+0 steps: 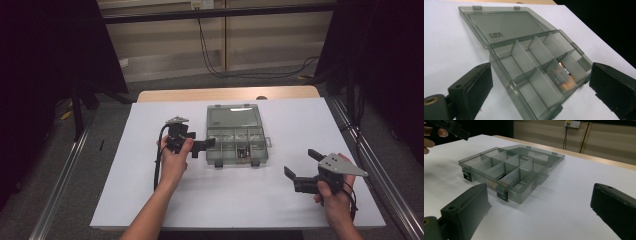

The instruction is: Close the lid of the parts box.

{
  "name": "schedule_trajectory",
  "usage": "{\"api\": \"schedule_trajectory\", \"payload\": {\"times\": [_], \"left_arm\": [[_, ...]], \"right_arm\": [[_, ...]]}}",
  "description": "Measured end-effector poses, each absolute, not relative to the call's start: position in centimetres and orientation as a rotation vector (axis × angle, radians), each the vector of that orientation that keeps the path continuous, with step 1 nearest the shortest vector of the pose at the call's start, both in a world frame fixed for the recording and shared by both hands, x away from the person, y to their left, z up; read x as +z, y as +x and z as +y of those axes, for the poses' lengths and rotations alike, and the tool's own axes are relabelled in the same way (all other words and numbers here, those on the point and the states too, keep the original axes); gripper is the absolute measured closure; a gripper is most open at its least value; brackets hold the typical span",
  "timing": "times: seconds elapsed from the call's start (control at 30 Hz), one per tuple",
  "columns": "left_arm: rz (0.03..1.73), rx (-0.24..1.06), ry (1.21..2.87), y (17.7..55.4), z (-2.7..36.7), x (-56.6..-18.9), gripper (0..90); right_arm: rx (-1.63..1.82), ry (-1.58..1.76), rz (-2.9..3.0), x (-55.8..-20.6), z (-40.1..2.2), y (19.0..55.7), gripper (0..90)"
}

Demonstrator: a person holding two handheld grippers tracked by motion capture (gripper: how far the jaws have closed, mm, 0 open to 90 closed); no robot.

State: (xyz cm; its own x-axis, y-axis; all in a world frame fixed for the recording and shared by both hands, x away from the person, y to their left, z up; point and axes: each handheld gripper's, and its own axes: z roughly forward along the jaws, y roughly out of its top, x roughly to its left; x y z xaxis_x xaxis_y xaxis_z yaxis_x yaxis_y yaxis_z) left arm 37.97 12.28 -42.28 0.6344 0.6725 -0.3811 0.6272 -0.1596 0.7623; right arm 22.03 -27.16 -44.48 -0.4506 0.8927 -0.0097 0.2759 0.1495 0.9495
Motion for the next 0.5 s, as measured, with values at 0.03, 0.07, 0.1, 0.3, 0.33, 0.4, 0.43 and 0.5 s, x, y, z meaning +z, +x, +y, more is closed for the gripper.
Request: {"api": "schedule_trajectory", "payload": {"times": [0.03, 0.07, 0.1, 0.3, 0.33, 0.4, 0.43, 0.5], "left_arm": [[1.038, 0.055, 1.848, 38.1, 12.3, -42.2, 5.5], [1.045, 0.062, 1.843, 38.2, 12.3, -42.2, 6.2], [1.036, 0.053, 1.844, 38.4, 12.3, -42.2, 6.6], [1.044, 0.045, 1.843, 39.3, 12.1, -41.9, 7.1], [1.043, 0.042, 1.843, 39.5, 12.1, -41.9, 7.3], [1.050, 0.033, 1.840, 39.9, 12.1, -41.9, 7.6], [1.047, 0.031, 1.835, 40.0, 12.1, -42.0, 7.6], [1.050, 0.040, 1.826, 40.3, 12.1, -42.0, 7.5]], "right_arm": [[1.314, 1.117, 1.827, -44.3, -27.1, 22.2, 0.8], [1.317, 1.119, 1.829, -44.2, -27.0, 22.5, 0.5], [1.315, 1.117, 1.830, -44.0, -27.0, 22.7, 0.4], [1.335, 1.116, 1.843, -43.0, -26.1, 24.6, 0.0], [1.339, 1.118, 1.846, -42.9, -25.8, 25.0, 0.0], [1.351, 1.115, 1.862, -42.5, -25.4, 25.7, 0.0], [1.353, 1.108, 1.868, -42.3, -25.2, 26.0, 0.0], [1.363, 1.109, 1.869, -42.0, -24.9, 26.6, 0.0]]}}
